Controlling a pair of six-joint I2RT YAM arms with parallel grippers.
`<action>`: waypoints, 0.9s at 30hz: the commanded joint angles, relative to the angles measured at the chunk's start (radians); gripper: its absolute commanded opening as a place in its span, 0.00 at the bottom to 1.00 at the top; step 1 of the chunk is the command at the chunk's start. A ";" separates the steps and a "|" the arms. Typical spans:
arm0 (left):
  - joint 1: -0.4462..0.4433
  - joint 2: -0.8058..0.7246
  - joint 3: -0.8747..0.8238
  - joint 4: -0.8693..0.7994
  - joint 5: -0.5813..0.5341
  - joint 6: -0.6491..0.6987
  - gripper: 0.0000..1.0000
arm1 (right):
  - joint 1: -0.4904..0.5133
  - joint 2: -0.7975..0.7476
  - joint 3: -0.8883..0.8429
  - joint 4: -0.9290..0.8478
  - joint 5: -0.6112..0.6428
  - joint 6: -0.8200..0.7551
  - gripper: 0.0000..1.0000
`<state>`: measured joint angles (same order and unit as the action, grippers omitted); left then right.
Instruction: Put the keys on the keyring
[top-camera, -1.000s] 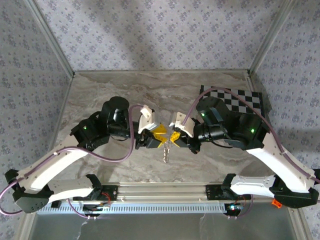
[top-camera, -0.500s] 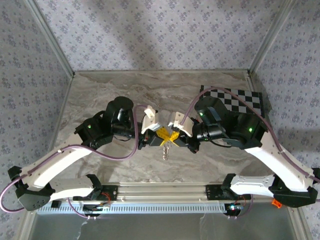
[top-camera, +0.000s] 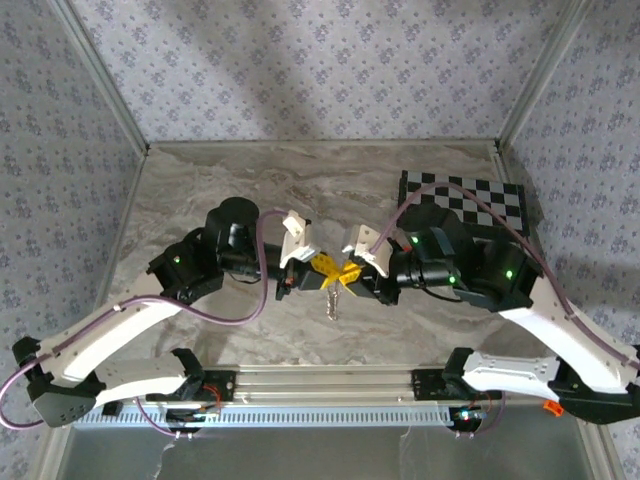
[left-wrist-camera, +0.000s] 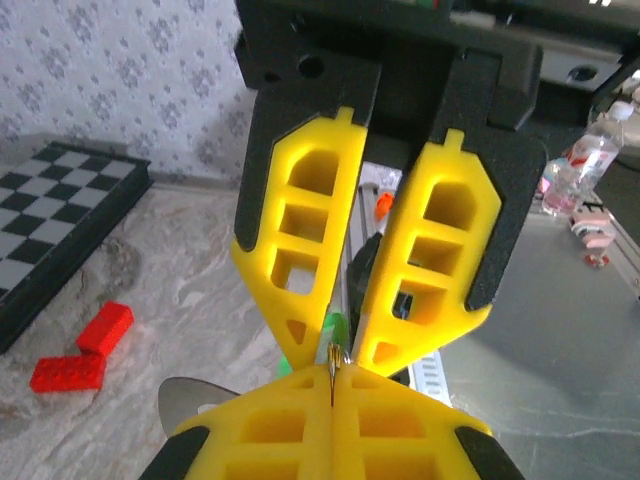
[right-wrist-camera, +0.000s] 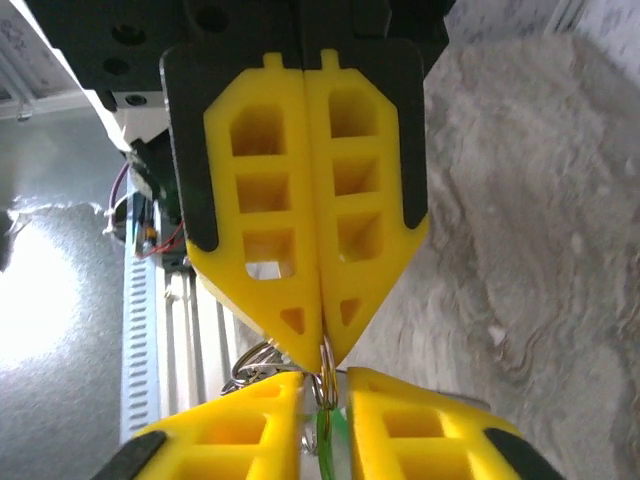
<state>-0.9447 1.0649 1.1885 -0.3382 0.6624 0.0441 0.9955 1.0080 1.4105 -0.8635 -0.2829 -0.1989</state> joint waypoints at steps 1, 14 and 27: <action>-0.007 -0.046 -0.025 0.201 0.030 -0.073 0.00 | 0.006 -0.066 -0.067 0.206 0.017 0.085 0.22; -0.010 -0.094 -0.096 0.364 0.066 -0.145 0.00 | 0.009 -0.101 -0.093 0.291 -0.007 0.118 0.16; -0.023 -0.080 -0.047 0.158 -0.037 -0.034 0.10 | 0.012 -0.049 0.021 0.070 0.022 0.042 0.00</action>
<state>-0.9565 0.9886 1.0855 -0.0856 0.6460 -0.0502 1.0042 0.9329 1.3632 -0.7040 -0.2909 -0.1120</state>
